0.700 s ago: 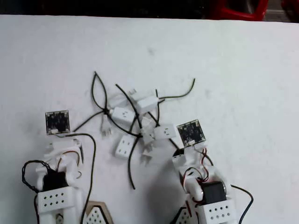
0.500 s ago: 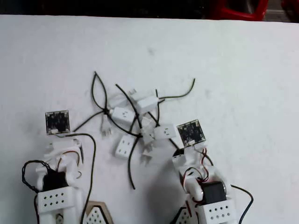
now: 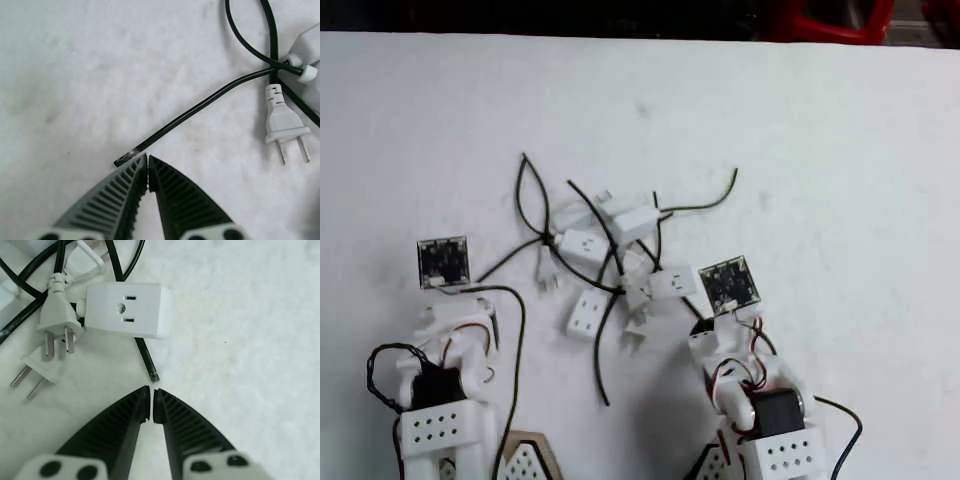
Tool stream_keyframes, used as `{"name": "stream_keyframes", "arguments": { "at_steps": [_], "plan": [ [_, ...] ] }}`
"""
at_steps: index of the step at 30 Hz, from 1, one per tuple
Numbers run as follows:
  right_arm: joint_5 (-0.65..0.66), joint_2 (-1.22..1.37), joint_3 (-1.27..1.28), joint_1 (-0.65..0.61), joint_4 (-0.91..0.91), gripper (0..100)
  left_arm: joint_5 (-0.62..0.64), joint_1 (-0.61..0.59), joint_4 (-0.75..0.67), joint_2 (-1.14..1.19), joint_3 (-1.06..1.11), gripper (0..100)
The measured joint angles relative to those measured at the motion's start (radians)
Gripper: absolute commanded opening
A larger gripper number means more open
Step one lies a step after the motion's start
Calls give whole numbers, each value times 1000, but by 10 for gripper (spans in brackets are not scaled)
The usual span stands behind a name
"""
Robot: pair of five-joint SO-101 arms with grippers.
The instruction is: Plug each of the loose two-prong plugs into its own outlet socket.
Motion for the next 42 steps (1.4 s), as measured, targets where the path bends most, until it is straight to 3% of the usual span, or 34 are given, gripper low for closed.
{"name": "stream_keyframes", "arguments": {
  "at_steps": [34, 42],
  "plan": [
    [0, 0, 0, -3, 0, 18, 0, 23, 0, 0, 0, 25],
    [0, 0, 0, -78, 26, 18, 0, 52, 0, 0, -40, 24]
  ]
}}
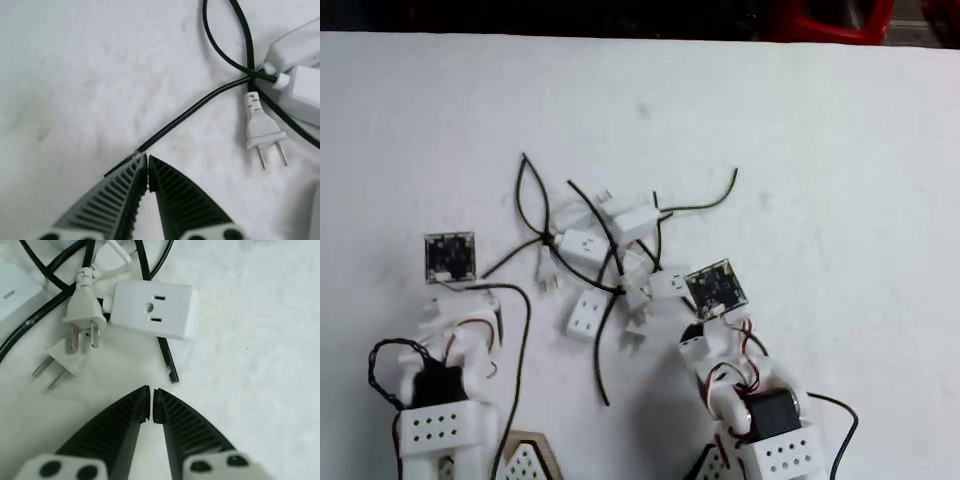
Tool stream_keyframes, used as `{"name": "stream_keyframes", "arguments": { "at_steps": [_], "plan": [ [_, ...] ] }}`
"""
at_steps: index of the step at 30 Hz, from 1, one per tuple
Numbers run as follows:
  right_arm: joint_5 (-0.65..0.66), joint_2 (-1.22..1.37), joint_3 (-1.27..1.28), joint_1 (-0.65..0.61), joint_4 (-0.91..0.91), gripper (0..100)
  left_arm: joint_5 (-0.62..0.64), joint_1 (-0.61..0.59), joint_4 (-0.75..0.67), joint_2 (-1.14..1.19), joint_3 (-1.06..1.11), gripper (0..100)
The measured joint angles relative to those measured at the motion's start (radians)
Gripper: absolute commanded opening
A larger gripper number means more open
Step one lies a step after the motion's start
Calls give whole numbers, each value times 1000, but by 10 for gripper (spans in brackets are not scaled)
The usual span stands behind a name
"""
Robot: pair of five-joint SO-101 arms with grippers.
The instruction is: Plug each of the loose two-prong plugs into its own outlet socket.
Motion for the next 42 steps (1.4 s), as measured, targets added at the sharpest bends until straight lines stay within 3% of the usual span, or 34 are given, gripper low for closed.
{"name": "stream_keyframes", "arguments": {
  "at_steps": [4, 11, 15, 20, 27, 34, 42],
  "plan": [
    [0, 0, -11, -3, 3, 18, -49, -17, 0, 0, -37, 24],
    [12, 0, -118, 155, -5, 18, -137, -35, 35, 0, -46, 24],
    [215, -2, -212, 155, -48, 18, -137, -64, 35, 0, -46, 25],
    [256, 57, -359, 74, -55, 55, -138, -74, 35, 0, -46, 27],
    [258, 525, -666, -63, -37, 56, -138, -74, 35, 0, -46, 27],
    [258, 1080, -994, -230, 109, 60, -193, -74, 18, 0, -46, 26],
    [192, 1559, -1303, -255, 206, 148, -216, -74, 5, 0, -46, 27]
  ]
}}
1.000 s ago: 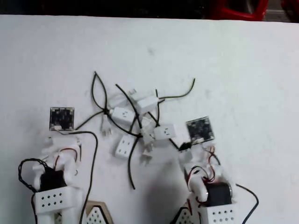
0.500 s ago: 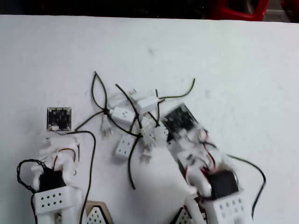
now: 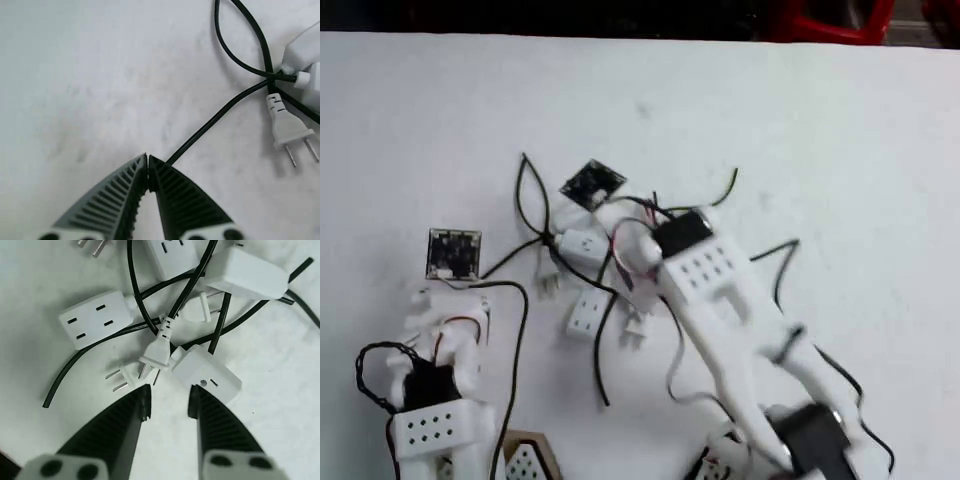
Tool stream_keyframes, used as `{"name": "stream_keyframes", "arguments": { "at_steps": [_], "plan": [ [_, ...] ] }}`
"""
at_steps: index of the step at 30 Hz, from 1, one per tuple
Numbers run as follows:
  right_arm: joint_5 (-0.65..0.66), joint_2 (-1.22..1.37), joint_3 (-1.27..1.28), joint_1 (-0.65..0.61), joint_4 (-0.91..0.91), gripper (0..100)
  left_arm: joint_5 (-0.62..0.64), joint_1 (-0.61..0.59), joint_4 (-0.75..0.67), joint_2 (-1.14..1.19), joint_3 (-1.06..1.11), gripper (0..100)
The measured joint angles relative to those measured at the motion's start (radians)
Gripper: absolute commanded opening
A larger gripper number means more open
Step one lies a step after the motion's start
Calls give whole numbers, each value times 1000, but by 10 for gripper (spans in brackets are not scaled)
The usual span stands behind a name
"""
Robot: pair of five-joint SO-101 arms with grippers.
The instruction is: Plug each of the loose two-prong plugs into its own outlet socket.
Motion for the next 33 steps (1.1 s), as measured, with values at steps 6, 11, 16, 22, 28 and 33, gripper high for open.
{"name": "stream_keyframes", "arguments": {
  "at_steps": [6, 11, 16, 22, 28, 33],
  "plan": [
    [-2, 245, -121, -18, 2, 146, 0, 0, 0, 0, 0, 27],
    [-2, 377, -183, -44, -5, 146, 0, 0, 0, 0, 0, 27],
    [-40, 471, -203, -46, -54, 145, 0, 0, 0, 0, 0, 27],
    [-52, 545, -212, -48, -78, 115, 0, 0, 0, 0, 0, 27],
    [-55, 572, -216, -35, -78, 18, 0, 0, 0, 0, 0, 27],
    [-52, 552, -215, -15, -61, 18, 0, 0, 0, 0, 0, 27]
  ]
}}
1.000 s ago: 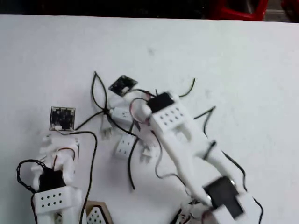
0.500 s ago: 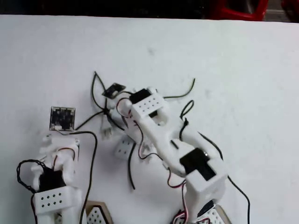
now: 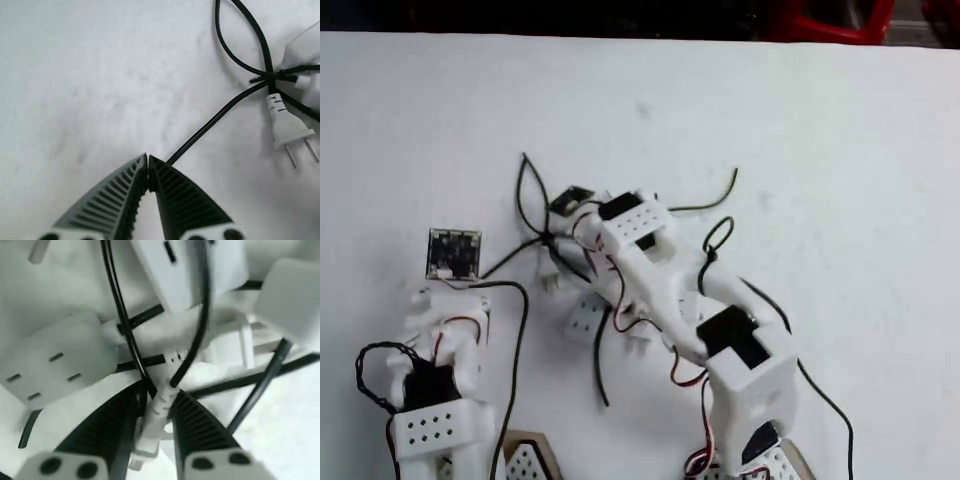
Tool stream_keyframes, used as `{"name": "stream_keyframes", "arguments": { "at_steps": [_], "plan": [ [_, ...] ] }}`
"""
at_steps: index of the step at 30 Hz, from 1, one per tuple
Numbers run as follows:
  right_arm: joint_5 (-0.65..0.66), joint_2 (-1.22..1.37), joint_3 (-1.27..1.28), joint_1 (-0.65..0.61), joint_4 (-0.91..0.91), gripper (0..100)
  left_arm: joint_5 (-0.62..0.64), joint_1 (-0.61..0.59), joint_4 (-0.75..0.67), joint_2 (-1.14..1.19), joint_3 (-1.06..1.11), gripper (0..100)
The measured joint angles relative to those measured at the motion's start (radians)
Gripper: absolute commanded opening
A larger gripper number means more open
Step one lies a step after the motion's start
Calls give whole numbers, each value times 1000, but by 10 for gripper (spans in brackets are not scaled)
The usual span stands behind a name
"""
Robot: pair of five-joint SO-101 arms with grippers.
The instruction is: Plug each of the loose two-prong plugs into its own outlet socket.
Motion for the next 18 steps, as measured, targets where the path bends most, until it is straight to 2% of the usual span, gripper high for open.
{"name": "stream_keyframes", "arguments": {
  "at_steps": [8, 13, 18],
  "plan": [
    [0, -272, 0, 84, 101, 17, 0, 0, 0, 0, 0, 27],
    [38, -410, 0, 230, 133, 17, 0, 0, 0, 0, 0, 27],
    [97, -433, 0, 371, 149, 17, -2, 0, 0, 0, 0, 27]
  ]
}}
